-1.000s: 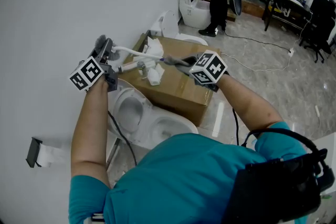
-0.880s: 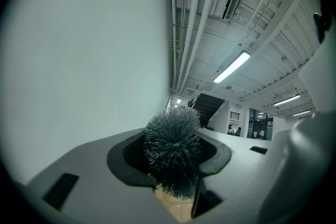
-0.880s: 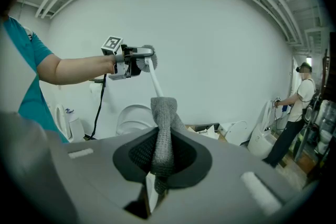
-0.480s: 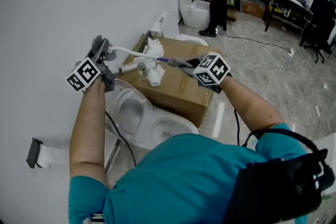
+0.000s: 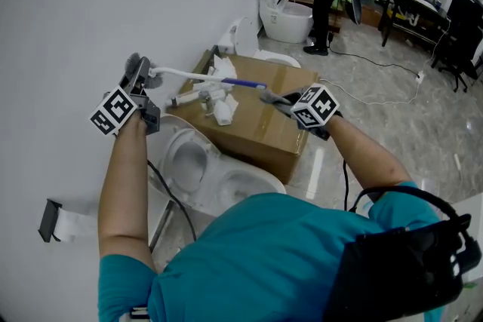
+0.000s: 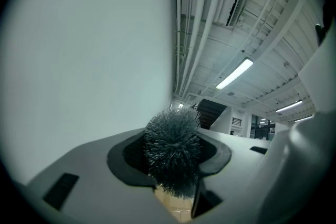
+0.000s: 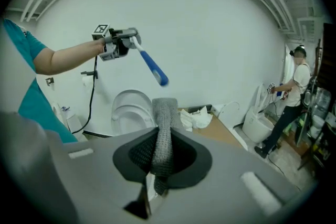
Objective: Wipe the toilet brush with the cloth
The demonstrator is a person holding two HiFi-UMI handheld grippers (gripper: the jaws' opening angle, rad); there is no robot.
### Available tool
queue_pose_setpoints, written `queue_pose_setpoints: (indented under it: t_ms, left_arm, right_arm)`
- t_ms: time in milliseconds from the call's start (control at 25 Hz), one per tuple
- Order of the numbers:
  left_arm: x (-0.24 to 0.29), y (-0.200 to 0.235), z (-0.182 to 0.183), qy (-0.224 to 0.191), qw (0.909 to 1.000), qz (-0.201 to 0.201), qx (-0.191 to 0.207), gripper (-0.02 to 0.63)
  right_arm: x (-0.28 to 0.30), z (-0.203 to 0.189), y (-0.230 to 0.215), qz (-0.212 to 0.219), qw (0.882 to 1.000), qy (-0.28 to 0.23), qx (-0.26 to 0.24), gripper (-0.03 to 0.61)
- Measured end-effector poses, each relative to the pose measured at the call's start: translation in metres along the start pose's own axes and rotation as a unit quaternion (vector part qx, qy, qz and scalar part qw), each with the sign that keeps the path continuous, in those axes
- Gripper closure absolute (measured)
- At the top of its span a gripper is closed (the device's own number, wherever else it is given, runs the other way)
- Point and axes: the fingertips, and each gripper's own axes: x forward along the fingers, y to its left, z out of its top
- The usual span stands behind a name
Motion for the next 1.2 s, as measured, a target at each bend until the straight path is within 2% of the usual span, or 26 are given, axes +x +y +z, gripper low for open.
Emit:
queue_pose_setpoints:
  t_ms: [80, 160, 240, 360, 440, 560, 720, 960, 1080, 1200]
  left_arm:
    - [-0.005, 0.006, 0.005, -0.004, 1.0, 0.004, -0.002, 0.428]
    - [-0.014, 0.011, 0.006, -0.003, 0.9999, 0.01, 0.003, 0.428]
    - [-0.029, 0.016, 0.0, 0.0, 0.9996, 0.02, 0.021, 0.428]
    - [-0.055, 0.015, -0.021, 0.009, 0.996, 0.034, 0.082, 0.428]
    - [-0.07, 0.006, -0.046, 0.026, 0.9925, 0.027, 0.116, 0.428]
    - [-0.093, -0.004, -0.091, 0.056, 0.985, 0.022, 0.162, 0.426]
    - [-0.122, -0.005, -0.147, 0.099, 0.9679, 0.036, 0.228, 0.426]
    - [-0.166, 0.015, -0.192, 0.139, 0.9538, 0.075, 0.256, 0.425]
    - [-0.184, 0.023, -0.203, 0.154, 0.9443, 0.088, 0.277, 0.425]
    - [-0.193, 0.024, -0.206, 0.155, 0.9432, 0.091, 0.279, 0.425]
  right_arm:
    - [-0.003, -0.026, -0.012, -0.012, 1.0, 0.017, 0.022, 0.558]
    - [-0.013, -0.035, -0.019, -0.013, 0.998, -0.001, 0.058, 0.56]
    - [-0.029, -0.023, -0.02, -0.001, 0.992, -0.06, 0.107, 0.56]
    - [-0.057, 0.002, -0.016, 0.02, 0.971, -0.164, 0.175, 0.56]
    - [-0.068, 0.011, -0.011, 0.026, 0.958, -0.208, 0.196, 0.56]
    - [-0.069, 0.012, -0.003, 0.019, 0.953, -0.227, 0.197, 0.558]
    - [-0.061, 0.015, 0.006, 0.015, 0.949, -0.24, 0.205, 0.56]
    - [-0.05, 0.03, 0.017, 0.02, 0.941, -0.262, 0.214, 0.56]
    - [-0.04, 0.029, 0.025, 0.021, 0.946, -0.253, 0.203, 0.56]
    - [-0.03, 0.027, 0.031, 0.023, 0.949, -0.244, 0.198, 0.561]
